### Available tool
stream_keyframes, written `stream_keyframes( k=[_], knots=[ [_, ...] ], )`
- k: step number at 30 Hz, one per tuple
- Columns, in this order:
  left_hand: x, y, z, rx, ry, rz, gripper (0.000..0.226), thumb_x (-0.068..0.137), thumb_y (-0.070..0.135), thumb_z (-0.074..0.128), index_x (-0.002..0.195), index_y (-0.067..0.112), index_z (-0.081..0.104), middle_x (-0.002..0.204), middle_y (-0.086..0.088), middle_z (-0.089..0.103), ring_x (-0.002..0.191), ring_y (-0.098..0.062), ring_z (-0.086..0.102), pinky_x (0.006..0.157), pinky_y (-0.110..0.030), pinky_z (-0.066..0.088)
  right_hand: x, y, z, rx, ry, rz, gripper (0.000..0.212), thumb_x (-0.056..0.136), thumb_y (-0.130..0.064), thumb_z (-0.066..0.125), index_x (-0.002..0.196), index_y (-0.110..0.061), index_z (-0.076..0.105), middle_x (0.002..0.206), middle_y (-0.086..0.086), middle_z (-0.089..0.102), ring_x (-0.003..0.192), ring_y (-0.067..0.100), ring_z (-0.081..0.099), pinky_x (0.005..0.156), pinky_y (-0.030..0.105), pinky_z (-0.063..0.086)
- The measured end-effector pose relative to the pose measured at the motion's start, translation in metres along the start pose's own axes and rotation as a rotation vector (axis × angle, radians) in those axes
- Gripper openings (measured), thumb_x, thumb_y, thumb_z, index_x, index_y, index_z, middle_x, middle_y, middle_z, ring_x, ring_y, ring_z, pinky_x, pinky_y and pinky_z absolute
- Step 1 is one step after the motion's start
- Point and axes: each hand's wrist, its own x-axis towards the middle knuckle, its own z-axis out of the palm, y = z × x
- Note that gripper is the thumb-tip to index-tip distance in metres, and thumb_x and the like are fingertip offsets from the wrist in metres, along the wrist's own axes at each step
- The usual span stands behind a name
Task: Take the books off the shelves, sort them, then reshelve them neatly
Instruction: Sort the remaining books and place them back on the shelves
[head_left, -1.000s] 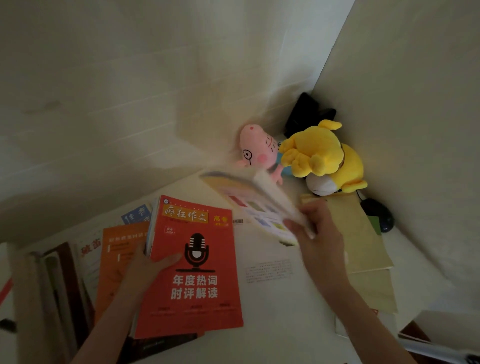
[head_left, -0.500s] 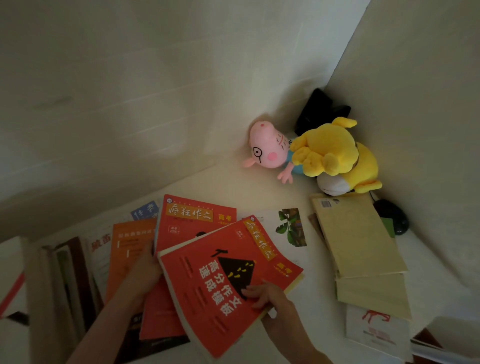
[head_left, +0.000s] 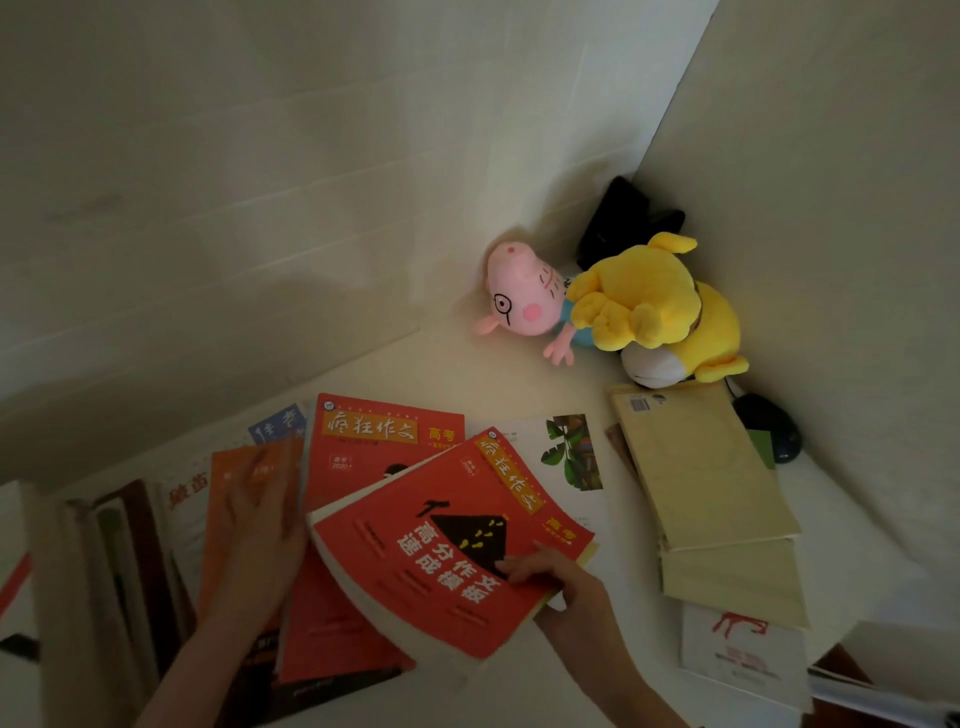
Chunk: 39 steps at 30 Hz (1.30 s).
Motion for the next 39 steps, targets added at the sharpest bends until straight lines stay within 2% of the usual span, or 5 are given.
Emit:
stream_keyframes(
  k=[12, 17, 21, 35, 39],
  knots=[
    [0.040, 0.079, 0.030, 0.303, -0.487, 0.148, 0.048, 0.085, 0.055, 0.057, 0.117, 0.019, 0.059, 0.114, 0.000, 0.061, 0.106, -0.016, 0.056, 0.092, -0.031, 0.045, 0.001, 0.010, -0.002, -0.153, -0.052, 0.010, 0.024, 0.073, 0.028, 0.049, 0.067, 0.007, 0.059, 0.077, 0.017, 0.071, 0.080, 0.015, 0.070, 0.072, 0.018, 0.056],
    [0.062, 0.087, 0.050, 0.622, -0.543, 0.141, 0.068, 0.072, 0.065, 0.066, 0.114, 0.011, 0.060, 0.113, -0.005, 0.061, 0.105, -0.021, 0.057, 0.092, -0.032, 0.046, -0.005, 0.010, -0.002, -0.258, 0.022, -0.110, 0.042, 0.050, -0.038, 0.087, 0.065, -0.006, 0.065, 0.088, 0.014, 0.073, 0.091, 0.020, 0.069, 0.105, 0.018, 0.037],
    [0.059, 0.093, 0.035, 0.428, -0.647, 0.037, 0.056, 0.074, 0.055, 0.071, 0.107, 0.011, 0.060, 0.095, 0.002, 0.060, 0.085, -0.015, 0.058, 0.075, -0.025, 0.047, -0.004, 0.015, 0.004, -0.129, -0.009, 0.015, 0.022, 0.064, 0.014, 0.062, 0.051, -0.003, 0.059, 0.078, 0.013, 0.072, 0.090, 0.012, 0.067, 0.107, 0.035, 0.032],
    [-0.039, 0.061, 0.019, -0.336, -0.107, -0.271, 0.032, 0.091, 0.027, 0.059, 0.111, 0.016, 0.037, 0.088, 0.007, 0.054, 0.072, -0.004, 0.056, 0.056, -0.020, 0.041, 0.043, 0.014, 0.051, 0.042, 0.026, 0.289, 0.060, 0.091, -0.031, 0.062, 0.143, -0.030, 0.031, 0.139, -0.004, 0.045, 0.121, 0.015, 0.054, 0.092, 0.036, 0.054],
    [-0.052, 0.054, 0.028, -0.066, 0.003, -0.238, 0.045, 0.086, 0.026, 0.065, 0.122, 0.007, 0.045, 0.135, -0.014, 0.036, 0.123, -0.028, 0.037, 0.102, -0.042, 0.034, 0.048, 0.010, 0.050, 0.059, 0.047, 0.315, 0.065, 0.093, -0.018, 0.061, 0.146, -0.030, 0.027, 0.142, -0.005, 0.041, 0.125, 0.015, 0.049, 0.092, 0.027, 0.052]
  ],
)
